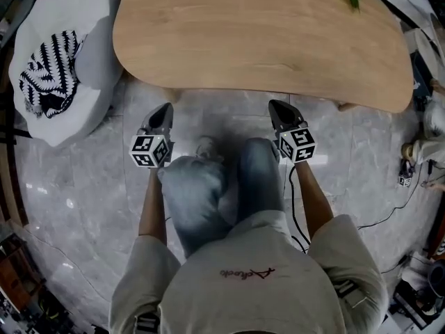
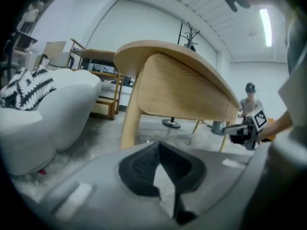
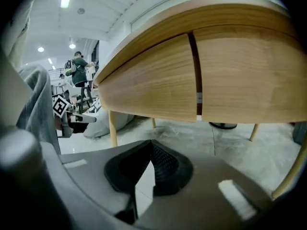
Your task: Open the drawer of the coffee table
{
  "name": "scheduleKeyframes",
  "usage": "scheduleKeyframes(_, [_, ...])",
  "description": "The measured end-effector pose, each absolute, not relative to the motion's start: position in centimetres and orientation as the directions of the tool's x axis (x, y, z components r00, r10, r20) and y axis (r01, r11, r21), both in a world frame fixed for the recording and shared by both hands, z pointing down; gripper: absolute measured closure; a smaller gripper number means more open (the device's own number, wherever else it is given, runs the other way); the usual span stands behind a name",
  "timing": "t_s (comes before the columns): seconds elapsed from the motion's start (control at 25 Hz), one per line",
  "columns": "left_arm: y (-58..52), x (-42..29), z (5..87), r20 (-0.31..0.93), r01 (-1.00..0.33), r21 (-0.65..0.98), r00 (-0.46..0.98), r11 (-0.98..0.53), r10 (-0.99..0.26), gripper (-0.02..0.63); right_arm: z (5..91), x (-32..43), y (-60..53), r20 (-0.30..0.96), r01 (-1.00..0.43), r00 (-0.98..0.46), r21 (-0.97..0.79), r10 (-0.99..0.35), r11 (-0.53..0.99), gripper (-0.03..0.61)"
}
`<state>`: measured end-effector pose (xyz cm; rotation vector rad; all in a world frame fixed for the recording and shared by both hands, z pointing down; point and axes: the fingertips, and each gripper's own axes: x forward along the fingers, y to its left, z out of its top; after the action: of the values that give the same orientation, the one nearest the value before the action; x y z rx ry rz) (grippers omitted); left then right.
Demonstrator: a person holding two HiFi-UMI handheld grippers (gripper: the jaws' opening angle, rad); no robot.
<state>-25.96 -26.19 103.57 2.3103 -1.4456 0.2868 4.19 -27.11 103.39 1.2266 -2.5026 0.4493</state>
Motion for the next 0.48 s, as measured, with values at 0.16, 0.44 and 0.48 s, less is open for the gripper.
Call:
scheduleKeyframes(0.16, [-26.5, -24.2, 102.9, 0.295, -0.841, 0.313, 0.527, -0.441, -0.797, 0.614, 103.1, 4.4, -27.5, 0.322, -0.763, -0.647, -0.290, -0.691, 0.578, 0.574])
scheduleKeyframes(0.44, [-27.8, -20.5, 101.7, 0.195, -0.720, 0.432, 0.662, -0.543, -0.724, 0.614, 102.6, 3.7, -28.3, 0.234, -0.682, -0.713, -0.455, -0.661, 0.573, 0.572])
scheduleKeyframes(0.48, [-28.0, -20.1, 101.4, 0.168, -0.693, 0.457, 0.683, -0.558, -0.711, 0.603, 102.5, 3.6, -28.3, 0.223, -0.667, -0.721, -0.477, -0.656, 0.572, 0.570])
